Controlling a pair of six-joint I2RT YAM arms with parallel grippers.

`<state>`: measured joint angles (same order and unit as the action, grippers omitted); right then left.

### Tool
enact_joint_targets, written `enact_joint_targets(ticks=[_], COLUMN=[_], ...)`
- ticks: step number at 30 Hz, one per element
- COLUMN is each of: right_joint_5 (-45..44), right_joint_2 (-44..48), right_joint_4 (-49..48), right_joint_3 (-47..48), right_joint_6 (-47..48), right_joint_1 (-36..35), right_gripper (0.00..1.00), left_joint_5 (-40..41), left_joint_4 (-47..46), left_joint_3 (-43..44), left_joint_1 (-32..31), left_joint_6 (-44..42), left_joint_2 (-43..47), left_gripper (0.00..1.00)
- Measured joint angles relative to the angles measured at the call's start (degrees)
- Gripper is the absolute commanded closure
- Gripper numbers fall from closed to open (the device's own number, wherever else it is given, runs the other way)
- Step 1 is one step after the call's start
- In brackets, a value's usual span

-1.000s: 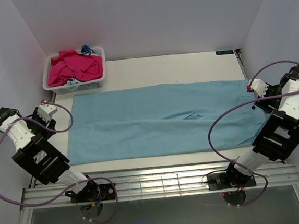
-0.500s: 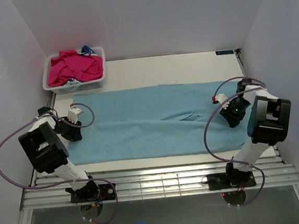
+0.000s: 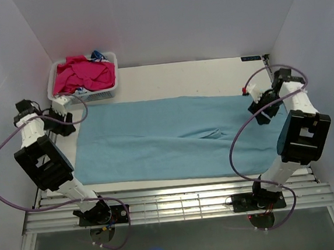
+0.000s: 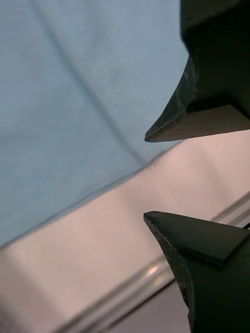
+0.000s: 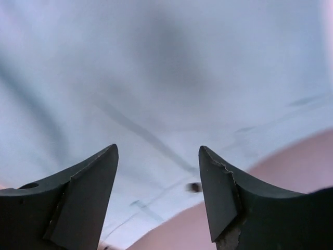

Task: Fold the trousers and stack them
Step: Flatten the trousers out

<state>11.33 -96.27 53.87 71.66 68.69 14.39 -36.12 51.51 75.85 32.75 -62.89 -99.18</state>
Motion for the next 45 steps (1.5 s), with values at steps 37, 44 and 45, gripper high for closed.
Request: enact_joint_targets(ticks=[37,44,45], right_joint_5=[-0.63,-2.64,-3.3], right_joint_2=[-19.15,-19.89,-20.33], right_joint_4=[-10.64,-1.99,-1.44], right_joint_3=[11.65,20.76,23.54], right_joint_6=[-14.45,-7.78,-6.19], right_joint_1=[-11.91,-8.28,-7.06], right_gripper=[0.44,0.18,0.16], left_joint_5=[9.81,8.5,7.85], left_joint_4=[-29.99,-22.73,-21.55], left_joint_3=[-5.01,-2.45,-1.95], left_joint_1=[-10.82,-8.74,-8.5], left_joint_6=[21.84,17.51,16.76], left_joint_2=[-11.89,-11.72,-11.72], left_gripper=[0.69,0.33,0.31])
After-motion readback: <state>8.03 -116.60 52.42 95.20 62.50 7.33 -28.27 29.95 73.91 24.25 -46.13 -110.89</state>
